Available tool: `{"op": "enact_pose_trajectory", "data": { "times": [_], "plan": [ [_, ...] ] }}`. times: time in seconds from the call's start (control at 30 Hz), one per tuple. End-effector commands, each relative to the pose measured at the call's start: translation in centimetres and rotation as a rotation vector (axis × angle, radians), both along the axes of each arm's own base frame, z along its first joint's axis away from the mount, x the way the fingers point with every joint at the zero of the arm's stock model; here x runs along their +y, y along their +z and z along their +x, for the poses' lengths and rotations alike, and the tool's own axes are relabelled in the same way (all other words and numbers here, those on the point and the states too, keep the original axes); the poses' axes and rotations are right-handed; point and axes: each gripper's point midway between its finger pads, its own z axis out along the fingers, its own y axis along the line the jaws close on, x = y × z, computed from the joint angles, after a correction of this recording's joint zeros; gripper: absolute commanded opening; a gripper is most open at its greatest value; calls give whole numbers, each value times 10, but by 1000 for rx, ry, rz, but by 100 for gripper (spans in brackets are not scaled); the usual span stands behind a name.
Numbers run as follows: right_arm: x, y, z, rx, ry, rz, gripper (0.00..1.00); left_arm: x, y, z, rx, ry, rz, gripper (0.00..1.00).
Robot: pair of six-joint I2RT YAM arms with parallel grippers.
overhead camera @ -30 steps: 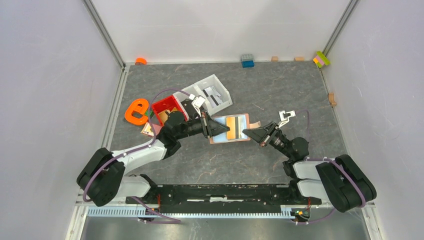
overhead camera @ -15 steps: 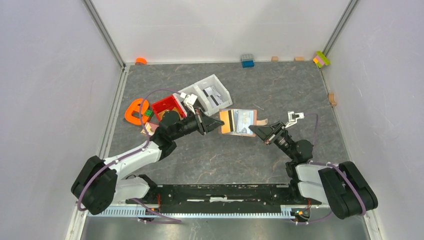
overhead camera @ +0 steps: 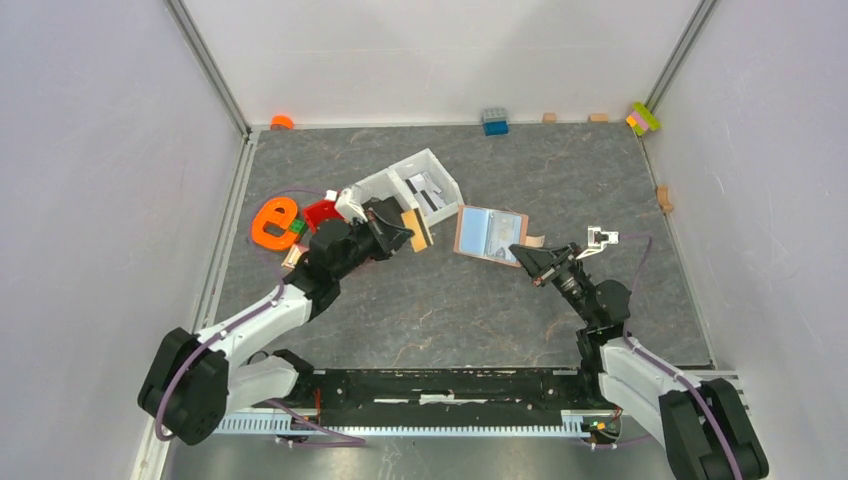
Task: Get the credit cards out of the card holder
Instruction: Remove the credit card from the card holder, then place the credit card in the storage box.
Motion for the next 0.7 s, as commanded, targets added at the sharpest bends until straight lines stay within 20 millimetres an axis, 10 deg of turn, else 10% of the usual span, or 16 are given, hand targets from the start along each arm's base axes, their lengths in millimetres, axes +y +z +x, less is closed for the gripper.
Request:
{"op": "enact_pose_trajectory", "data": {
  "times": [0.0, 0.33, 0.67],
  "plan": [
    [-12, -11, 13, 22, -94, -75, 0, 48, -15, 21, 21, 258, 111, 2],
    [-7, -20, 16, 60, -67, -90, 0, 140, -3, 28, -2, 675, 305, 2],
    [-6, -19, 16, 52, -62, -96, 0, 165, 6, 33, -22, 725, 523, 2]
  ]
}}
